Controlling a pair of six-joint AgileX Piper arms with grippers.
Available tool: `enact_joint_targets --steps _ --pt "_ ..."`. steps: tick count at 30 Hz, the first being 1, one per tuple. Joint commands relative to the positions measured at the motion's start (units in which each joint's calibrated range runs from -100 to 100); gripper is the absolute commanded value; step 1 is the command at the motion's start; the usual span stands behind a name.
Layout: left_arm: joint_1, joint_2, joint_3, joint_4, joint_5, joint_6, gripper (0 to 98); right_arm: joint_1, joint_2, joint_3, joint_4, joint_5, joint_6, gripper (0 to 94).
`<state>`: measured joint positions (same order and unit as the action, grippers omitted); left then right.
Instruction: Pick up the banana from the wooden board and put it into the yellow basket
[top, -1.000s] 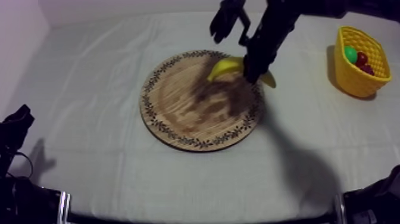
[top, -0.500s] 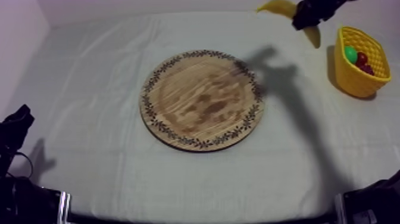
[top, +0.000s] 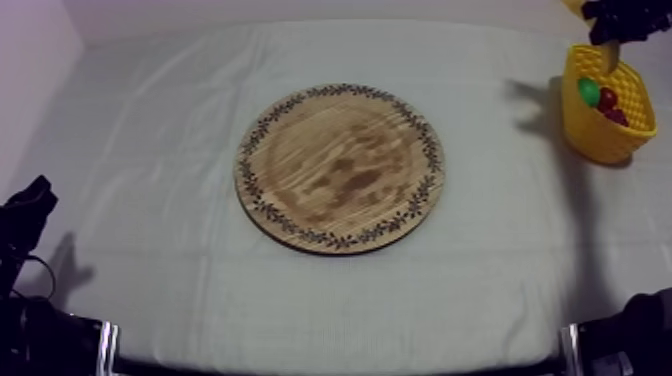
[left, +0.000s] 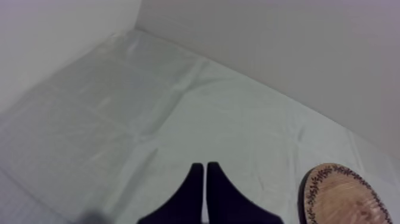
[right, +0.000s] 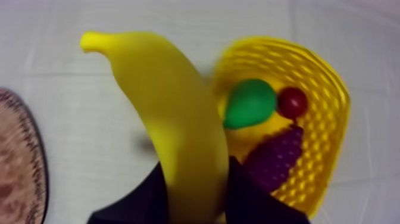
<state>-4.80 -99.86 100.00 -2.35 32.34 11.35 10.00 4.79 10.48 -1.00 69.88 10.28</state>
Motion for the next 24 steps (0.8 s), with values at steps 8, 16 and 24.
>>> enact_joint_targets --steps 8,16,24 --pt "-0.01 0.04 0.00 -0.02 0.00 0.00 0.1 4.59 7.56 -1.27 1.52 -1.85 -1.86 23.4" --pt "-0.01 0.04 0.00 -0.02 0.00 0.00 0.1 4.06 9.35 -1.22 1.99 -2.67 -2.43 61.1" --pt "-0.01 0.04 0.00 -0.02 0.00 -0.04 0.1 2.46 0.09 1.45 -0.76 1.97 -1.18 62.7"
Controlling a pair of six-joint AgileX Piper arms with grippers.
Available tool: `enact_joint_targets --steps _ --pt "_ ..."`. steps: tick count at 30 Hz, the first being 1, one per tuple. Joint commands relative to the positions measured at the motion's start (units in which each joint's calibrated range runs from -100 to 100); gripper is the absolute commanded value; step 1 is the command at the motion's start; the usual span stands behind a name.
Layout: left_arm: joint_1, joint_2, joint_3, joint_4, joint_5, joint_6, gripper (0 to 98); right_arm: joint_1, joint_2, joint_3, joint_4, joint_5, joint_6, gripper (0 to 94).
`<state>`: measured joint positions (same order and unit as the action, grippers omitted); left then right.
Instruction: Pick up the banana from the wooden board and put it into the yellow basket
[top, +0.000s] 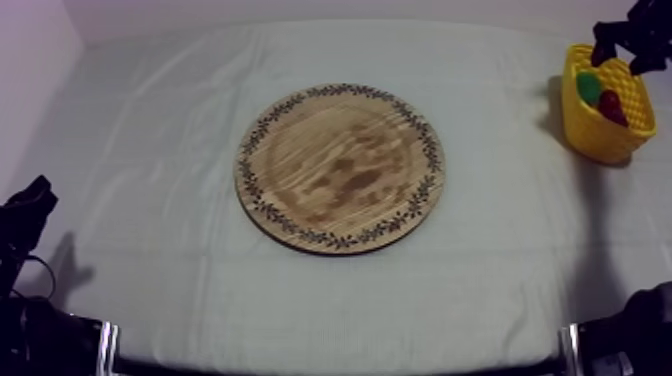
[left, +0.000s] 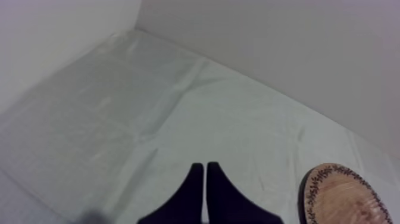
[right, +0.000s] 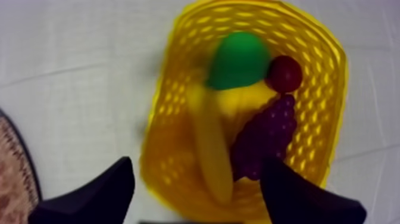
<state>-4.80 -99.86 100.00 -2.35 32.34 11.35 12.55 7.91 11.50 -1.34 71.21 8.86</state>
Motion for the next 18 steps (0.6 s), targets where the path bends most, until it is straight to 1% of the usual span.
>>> enact_joint_targets --steps 1,9,14,18 --pt "-0.01 0.04 0.00 -0.02 0.00 -0.04 0.1 -0.24 -5.00 1.01 -0.84 1.12 0.53 61.5" --pt "-0.01 0.04 0.00 -0.02 0.00 -0.04 0.1 -1.51 -23.62 7.85 -2.67 2.61 2.13 51.0" --pt "-0.01 0.04 0.00 -0.02 0.00 -0.04 0.1 -1.74 -35.20 13.77 -3.71 4.05 3.20 47.5" --pt "-0.01 0.04 0.00 -0.02 0.00 -0.04 0.1 -1.74 -43.04 18.72 -4.19 3.06 3.48 42.5"
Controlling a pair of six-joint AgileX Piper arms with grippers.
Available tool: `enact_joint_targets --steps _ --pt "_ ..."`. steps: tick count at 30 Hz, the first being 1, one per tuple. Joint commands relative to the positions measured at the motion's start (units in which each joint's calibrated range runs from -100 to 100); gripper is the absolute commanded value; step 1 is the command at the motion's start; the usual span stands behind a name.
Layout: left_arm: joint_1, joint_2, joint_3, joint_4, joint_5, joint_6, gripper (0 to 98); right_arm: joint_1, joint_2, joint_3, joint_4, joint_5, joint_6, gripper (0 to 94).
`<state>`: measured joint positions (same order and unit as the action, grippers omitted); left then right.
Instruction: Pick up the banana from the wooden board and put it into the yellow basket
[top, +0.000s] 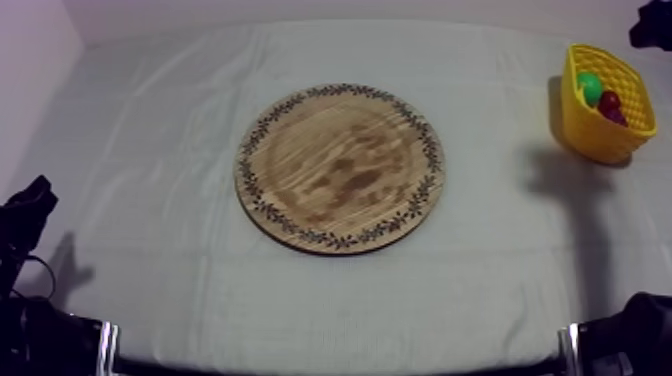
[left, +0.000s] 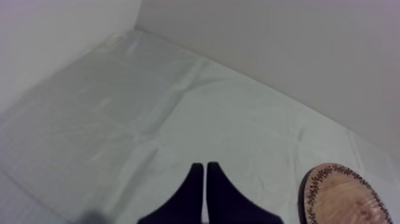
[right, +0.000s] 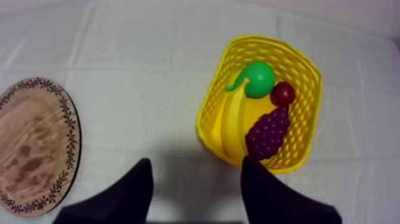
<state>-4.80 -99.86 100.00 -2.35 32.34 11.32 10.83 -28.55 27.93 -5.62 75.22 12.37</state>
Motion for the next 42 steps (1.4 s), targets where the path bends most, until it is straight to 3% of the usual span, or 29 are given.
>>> enact_joint_targets --steps 1,6,10,14,32,42 --pt "-0.01 0.04 0.00 -0.02 0.00 -0.02 0.1 -0.14 -8.45 3.54 0.14 -1.48 -0.08 40.6" --pt "-0.01 0.04 0.00 -0.02 0.00 -0.02 0.1 -1.39 -17.69 10.72 0.86 -4.72 -0.82 27.4" --pt "-0.01 0.04 0.00 -0.02 0.00 -0.02 0.1 -2.37 -24.62 18.12 1.10 -7.30 -0.11 9.7" --pt "-0.01 0.04 0.00 -0.02 0.00 -0.02 0.1 -3.08 -31.39 26.44 1.32 -10.65 0.03 2.7" --pt "-0.01 0.04 0.00 -0.02 0.00 -0.02 0.1 -7.62 -53.13 55.88 3.70 -23.27 -3.51 0.3" --pt "-0.01 0.04 0.00 -0.02 0.00 -0.02 0.1 -7.43 -58.88 67.16 3.82 -29.18 -3.14 0.3"
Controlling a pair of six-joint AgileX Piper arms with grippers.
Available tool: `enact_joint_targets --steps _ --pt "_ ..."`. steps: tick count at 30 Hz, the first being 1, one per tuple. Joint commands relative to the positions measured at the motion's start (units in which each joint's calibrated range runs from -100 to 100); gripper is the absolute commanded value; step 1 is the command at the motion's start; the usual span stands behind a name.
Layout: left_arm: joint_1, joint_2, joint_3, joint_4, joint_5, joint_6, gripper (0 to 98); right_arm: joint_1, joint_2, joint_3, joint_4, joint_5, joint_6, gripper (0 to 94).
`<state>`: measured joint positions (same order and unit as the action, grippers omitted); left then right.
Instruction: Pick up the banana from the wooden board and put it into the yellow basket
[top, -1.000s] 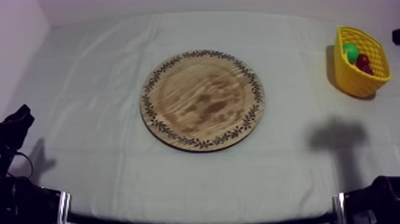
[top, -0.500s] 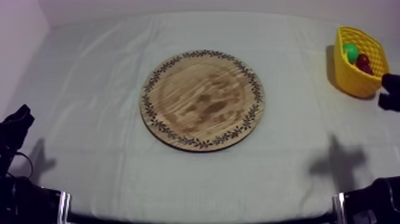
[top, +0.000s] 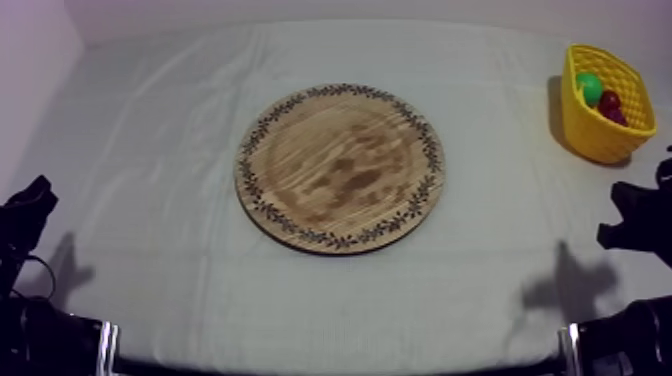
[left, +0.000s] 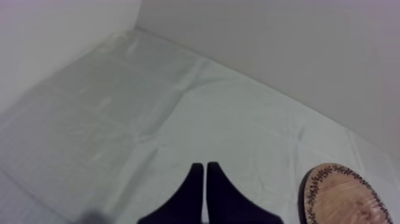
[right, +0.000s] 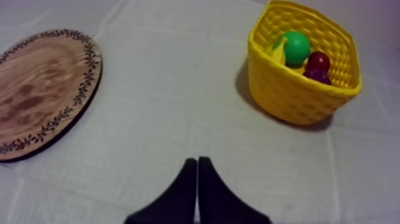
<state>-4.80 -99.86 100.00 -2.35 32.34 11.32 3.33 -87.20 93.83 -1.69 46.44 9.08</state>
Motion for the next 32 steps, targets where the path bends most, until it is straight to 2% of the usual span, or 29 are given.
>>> enact_joint_targets --steps 1,4,8,13,18,32 --pt "-0.01 0.04 0.00 -0.02 0.00 -0.02 0.1 0.15 -0.62 1.74 -0.33 -0.79 0.29 0.3" --pt "-0.01 0.04 0.00 -0.02 0.00 -0.01 0.1 0.28 -1.84 2.76 -0.83 -1.88 0.21 0.3" --pt "-0.01 0.04 0.00 -0.02 0.00 0.01 0.1 0.31 -3.16 4.61 0.11 -5.07 -1.24 0.4" --pt "-0.01 0.04 0.00 -0.02 0.00 -0.01 0.1 -0.24 -4.42 5.72 0.31 -8.50 0.25 0.5" --pt "-0.01 0.04 0.00 -0.02 0.00 -0.02 0.1 -0.81 -5.72 5.91 0.37 -9.40 1.89 0.5" --pt "-0.01 0.04 0.00 -0.02 0.00 -0.02 0.1 -0.65 -8.45 5.95 0.30 -9.35 2.37 0.5"
